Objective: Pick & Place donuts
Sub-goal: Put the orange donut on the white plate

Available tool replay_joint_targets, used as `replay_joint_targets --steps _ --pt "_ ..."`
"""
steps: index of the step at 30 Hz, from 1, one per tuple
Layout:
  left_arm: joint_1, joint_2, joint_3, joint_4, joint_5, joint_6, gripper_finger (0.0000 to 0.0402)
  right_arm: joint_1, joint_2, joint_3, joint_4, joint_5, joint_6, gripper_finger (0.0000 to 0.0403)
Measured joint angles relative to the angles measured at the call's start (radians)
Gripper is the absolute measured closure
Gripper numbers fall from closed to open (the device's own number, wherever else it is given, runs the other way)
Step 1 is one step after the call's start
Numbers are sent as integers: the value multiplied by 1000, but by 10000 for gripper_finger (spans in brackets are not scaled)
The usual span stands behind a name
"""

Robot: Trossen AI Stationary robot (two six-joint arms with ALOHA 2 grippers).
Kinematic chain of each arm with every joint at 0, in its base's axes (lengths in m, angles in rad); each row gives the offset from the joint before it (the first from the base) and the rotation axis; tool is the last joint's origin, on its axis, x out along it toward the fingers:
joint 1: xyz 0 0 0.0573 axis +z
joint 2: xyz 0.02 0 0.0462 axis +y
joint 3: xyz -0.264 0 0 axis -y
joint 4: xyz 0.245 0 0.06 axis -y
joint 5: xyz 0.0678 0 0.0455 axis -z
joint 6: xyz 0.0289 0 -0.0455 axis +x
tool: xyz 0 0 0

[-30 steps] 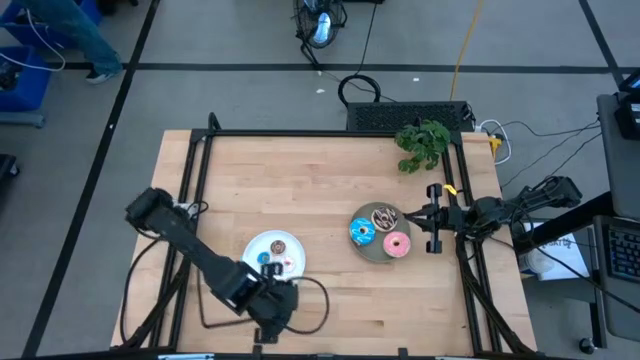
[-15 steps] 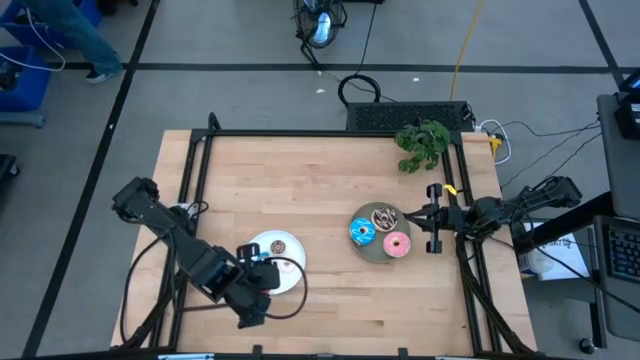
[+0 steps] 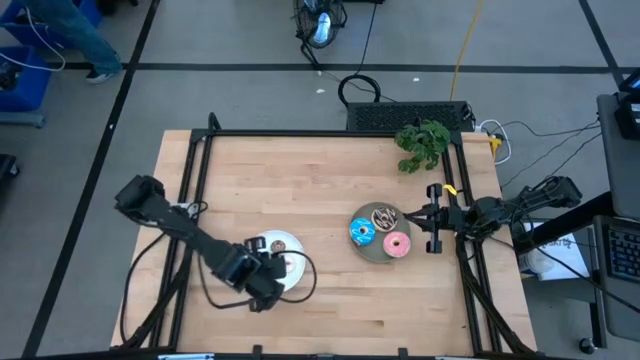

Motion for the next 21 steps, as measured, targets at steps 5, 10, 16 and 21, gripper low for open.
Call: replay_joint_targets --steps 5,10,16,21 --pt "54 1 -191 263 81 91 218 0 0 0 0 0 -2 403" --pt "95 1 -323 395 120 100 218 0 0 0 0 0 -2 403" --pt "95 13 -389 501 125 98 218 0 0 0 0 0 -12 403" --pt "91 30 -411 504 121 95 218 0 0 0 0 0 -17 403"
